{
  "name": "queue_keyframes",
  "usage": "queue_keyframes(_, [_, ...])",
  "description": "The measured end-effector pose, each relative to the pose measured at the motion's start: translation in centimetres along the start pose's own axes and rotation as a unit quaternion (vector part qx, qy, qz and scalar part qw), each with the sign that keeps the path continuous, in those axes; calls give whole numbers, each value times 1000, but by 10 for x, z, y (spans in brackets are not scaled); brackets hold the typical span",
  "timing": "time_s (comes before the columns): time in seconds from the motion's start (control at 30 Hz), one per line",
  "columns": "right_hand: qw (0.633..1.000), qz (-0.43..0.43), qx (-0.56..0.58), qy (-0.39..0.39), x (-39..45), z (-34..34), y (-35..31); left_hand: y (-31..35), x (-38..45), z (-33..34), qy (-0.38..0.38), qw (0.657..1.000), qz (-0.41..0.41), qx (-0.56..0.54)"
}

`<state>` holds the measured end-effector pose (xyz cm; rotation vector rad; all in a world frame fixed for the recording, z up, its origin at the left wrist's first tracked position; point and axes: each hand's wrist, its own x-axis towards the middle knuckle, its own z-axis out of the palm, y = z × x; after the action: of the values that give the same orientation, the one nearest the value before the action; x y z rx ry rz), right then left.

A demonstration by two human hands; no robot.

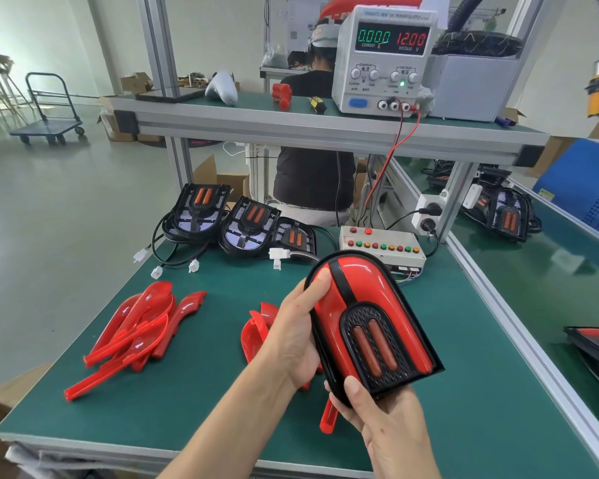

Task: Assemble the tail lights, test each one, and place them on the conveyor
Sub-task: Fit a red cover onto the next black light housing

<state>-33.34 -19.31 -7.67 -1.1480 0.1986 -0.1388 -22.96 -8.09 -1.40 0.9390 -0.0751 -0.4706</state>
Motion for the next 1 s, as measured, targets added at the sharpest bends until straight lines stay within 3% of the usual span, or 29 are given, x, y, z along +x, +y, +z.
queue_keyframes(0.3, [1000,10,14,-21,1,1,4,-1,0,-3,-17,999,23,-26])
queue_keyframes(0.53, [1000,-9,-9,-21,3,0,2,-1,1,-3,26,999,39,-19])
queue_keyframes(0.8, [1000,-20,-4,6,3,0,-1,6,-1,-2,-43,999,-1,28])
queue_keyframes(1.0, [1000,-21,-10,-2,1,2,-4,0,0,4,34,998,61,4])
